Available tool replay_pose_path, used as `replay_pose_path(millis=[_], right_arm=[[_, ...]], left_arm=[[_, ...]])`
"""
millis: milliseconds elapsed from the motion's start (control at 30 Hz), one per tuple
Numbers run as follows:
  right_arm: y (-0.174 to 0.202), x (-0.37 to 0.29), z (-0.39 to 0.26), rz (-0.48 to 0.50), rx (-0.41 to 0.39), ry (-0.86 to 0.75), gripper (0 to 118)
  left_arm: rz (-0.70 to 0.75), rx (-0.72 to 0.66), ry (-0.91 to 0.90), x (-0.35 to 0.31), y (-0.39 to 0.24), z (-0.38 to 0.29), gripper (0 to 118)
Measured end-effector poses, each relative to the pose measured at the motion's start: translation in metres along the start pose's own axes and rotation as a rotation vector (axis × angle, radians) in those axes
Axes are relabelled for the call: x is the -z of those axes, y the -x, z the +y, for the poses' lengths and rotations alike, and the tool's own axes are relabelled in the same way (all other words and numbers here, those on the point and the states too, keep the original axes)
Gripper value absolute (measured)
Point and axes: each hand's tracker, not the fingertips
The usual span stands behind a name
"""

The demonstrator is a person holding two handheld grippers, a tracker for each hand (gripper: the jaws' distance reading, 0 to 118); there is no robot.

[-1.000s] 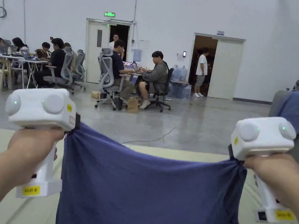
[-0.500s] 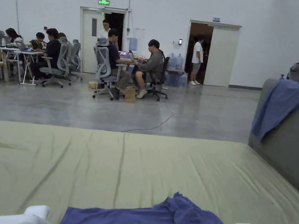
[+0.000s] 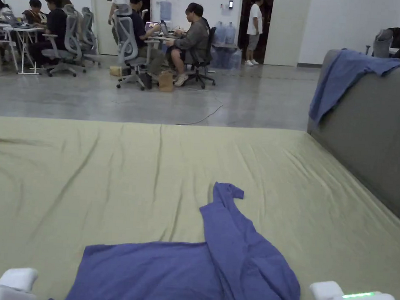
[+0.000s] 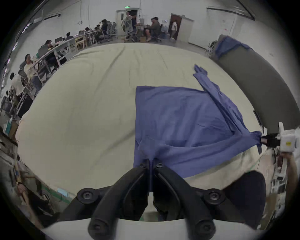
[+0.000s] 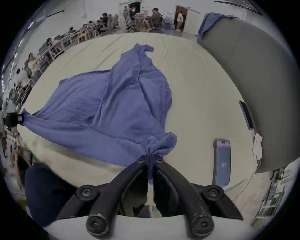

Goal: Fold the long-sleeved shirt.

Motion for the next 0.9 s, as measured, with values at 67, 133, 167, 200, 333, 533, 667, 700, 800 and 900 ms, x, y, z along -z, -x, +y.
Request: replay_pose_path(millis=[67, 133, 167, 200, 333, 533, 667, 700, 800, 900], right_arm=[[0.002, -0.001, -0.020, 0.004, -0.018, 0.015, 0], [0.005, 0.007, -0.033, -0.014, -0.030, 0.035, 0], [0.007, 0.013, -0.038, -0.012, -0.033, 0.053, 0], [0.009, 0.019, -0.041, -0.009, -0.036, 0.071, 0], [0.018, 0.055, -0.060, -0.079, -0.140, 0.123, 1], [0.018, 0.061, -0.061, -0.067, -0.106, 0.119, 2], [0.004, 0.051, -0.055, -0.014, -0.118, 0.111, 47], [0.000, 0.045, -0.052, -0.006, -0.098, 0.116, 83], [-0.020, 0.004, -0.043, 0.006, 0.034, 0.009, 101], [-0.031, -0.050, -0.034, -0.016, 0.111, -0.146, 101]], left_arm=[[-0.004, -0.018, 0.017, 0.000, -0.001, -0.020, 0], [-0.011, -0.026, 0.035, 0.006, -0.002, -0.038, 0], [-0.003, -0.023, 0.052, 0.012, -0.004, -0.046, 0], [0.006, -0.017, 0.060, 0.017, -0.005, -0.052, 0], [0.032, -0.048, 0.130, 0.050, 0.002, -0.069, 0], [0.027, -0.154, 0.144, 0.082, 0.016, -0.081, 0], [-0.030, -0.193, 0.125, 0.066, 0.014, -0.065, 31], [-0.072, -0.207, 0.076, 0.053, 0.014, -0.059, 82], [-0.033, -0.184, -0.231, -0.003, -0.004, -0.047, 116], [-0.040, -0.082, -0.262, -0.040, -0.031, -0.038, 115]])
